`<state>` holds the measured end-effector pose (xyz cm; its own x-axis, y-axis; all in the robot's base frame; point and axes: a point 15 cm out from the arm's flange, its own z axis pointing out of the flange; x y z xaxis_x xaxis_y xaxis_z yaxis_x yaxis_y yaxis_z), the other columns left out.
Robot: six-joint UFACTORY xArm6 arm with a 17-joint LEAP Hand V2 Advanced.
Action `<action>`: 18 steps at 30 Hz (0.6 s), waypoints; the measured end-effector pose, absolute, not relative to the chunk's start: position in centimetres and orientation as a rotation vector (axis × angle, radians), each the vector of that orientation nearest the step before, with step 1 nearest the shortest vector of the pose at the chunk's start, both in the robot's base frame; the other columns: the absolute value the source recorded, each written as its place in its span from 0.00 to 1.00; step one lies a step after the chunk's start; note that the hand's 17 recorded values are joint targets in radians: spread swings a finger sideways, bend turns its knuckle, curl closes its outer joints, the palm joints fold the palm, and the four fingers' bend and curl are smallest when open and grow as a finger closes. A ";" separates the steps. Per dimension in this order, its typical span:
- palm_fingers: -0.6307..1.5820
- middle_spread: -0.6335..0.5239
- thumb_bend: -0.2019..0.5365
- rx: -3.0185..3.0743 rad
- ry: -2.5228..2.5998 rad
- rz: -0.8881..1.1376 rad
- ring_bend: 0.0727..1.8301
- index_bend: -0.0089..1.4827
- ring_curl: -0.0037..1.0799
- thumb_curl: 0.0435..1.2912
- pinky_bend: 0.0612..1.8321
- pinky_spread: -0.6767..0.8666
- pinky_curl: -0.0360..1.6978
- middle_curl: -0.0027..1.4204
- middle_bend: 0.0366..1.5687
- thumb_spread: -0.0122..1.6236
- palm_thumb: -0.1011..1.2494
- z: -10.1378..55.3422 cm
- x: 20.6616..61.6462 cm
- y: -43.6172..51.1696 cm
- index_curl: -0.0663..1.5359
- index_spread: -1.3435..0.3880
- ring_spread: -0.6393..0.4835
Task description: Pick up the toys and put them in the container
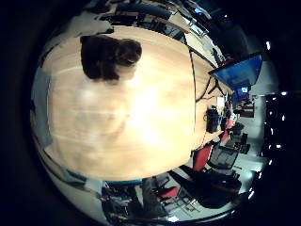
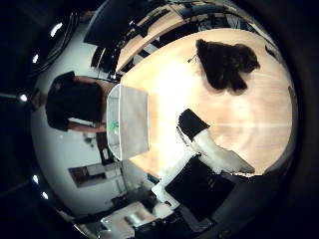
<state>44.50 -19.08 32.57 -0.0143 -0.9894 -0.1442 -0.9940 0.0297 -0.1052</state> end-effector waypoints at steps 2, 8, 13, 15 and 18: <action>0.44 0.40 0.24 -2.065 2.129 0.044 0.32 0.12 0.19 0.20 0.44 0.50 0.02 0.26 0.17 0.60 0.45 32.2 45.5 -19.6 0.23 0.52 0.44; 0.43 0.41 0.24 -2.044 2.153 0.065 0.32 0.12 0.19 0.20 0.44 0.50 0.02 0.26 0.17 0.59 0.45 30.6 48.3 -21.0 0.23 0.52 0.44; 0.42 0.41 0.23 -2.058 2.158 0.094 0.31 0.12 0.19 0.20 0.43 0.50 0.02 0.26 0.16 0.59 0.45 28.7 50.7 -21.4 0.24 0.52 0.45; 0.41 0.41 0.23 -2.067 2.159 0.114 0.31 0.12 0.19 0.20 0.43 0.51 0.02 0.26 0.16 0.59 0.44 27.6 51.5 -21.5 0.23 0.52 0.45; 0.41 0.42 0.23 -2.077 2.160 0.145 0.30 0.12 0.19 0.20 0.43 0.52 0.02 0.26 0.16 0.59 0.45 25.9 52.6 -21.5 0.23 0.52 0.46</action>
<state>52.57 -21.51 25.94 -0.0362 -0.9851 -0.1679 -0.9987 0.0415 -0.0283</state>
